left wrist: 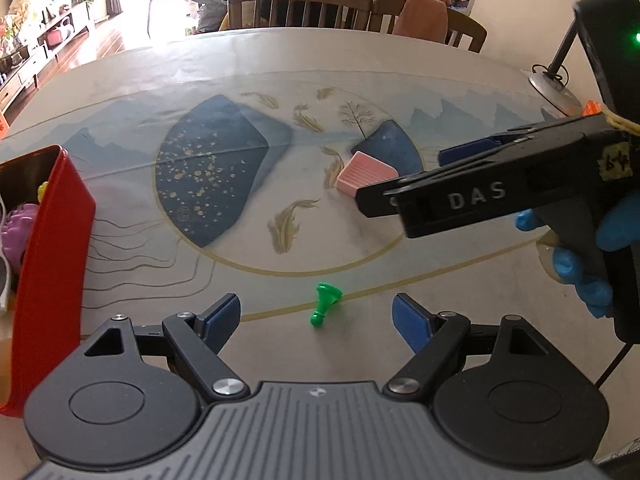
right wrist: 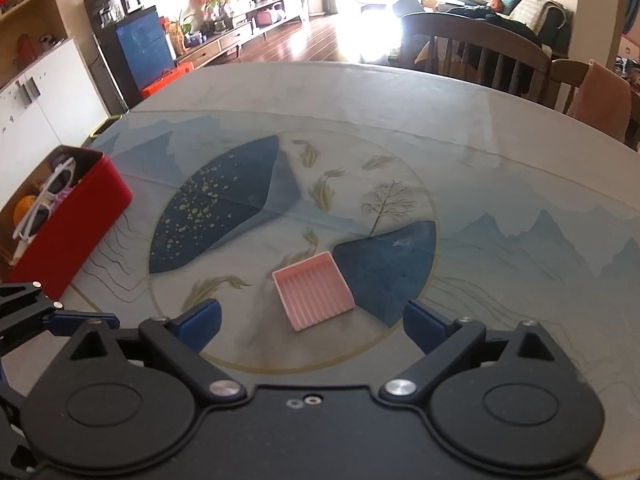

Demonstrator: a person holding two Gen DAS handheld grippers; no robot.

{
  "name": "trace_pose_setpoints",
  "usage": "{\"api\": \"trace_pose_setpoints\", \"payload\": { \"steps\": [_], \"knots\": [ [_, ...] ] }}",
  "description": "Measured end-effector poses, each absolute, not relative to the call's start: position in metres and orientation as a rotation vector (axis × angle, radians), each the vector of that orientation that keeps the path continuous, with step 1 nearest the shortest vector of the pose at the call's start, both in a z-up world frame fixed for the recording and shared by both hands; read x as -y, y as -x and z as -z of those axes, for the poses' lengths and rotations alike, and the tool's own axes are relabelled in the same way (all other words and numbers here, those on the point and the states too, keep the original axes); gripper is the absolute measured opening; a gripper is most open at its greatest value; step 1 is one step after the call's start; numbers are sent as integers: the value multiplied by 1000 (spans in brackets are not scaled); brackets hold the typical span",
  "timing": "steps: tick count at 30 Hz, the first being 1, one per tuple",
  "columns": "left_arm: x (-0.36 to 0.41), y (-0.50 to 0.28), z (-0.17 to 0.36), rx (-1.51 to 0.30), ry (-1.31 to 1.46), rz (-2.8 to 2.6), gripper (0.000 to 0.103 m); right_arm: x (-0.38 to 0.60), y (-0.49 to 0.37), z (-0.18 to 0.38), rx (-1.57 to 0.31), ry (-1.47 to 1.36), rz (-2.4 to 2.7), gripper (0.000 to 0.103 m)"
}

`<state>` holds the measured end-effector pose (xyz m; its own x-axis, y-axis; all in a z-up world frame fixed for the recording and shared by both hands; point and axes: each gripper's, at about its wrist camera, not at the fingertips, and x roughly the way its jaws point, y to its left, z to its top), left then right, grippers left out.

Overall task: Organize rigid objects
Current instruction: 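Move the left tool to the green pushpin while the right tool approaches the pink tray, then close the left tool on the green pushpin while the right tool grasps the pink tray edge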

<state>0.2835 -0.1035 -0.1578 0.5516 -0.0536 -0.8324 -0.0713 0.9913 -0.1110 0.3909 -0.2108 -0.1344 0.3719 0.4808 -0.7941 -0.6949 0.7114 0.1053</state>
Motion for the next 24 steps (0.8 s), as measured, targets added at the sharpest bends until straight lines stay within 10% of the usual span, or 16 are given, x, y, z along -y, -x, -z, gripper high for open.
{"api": "trace_pose_setpoints", "payload": {
  "steps": [24],
  "knots": [
    [123, -294, 165, -993, 33, -13, 15, 197, -397, 148, -869, 369, -778, 44]
  ]
}}
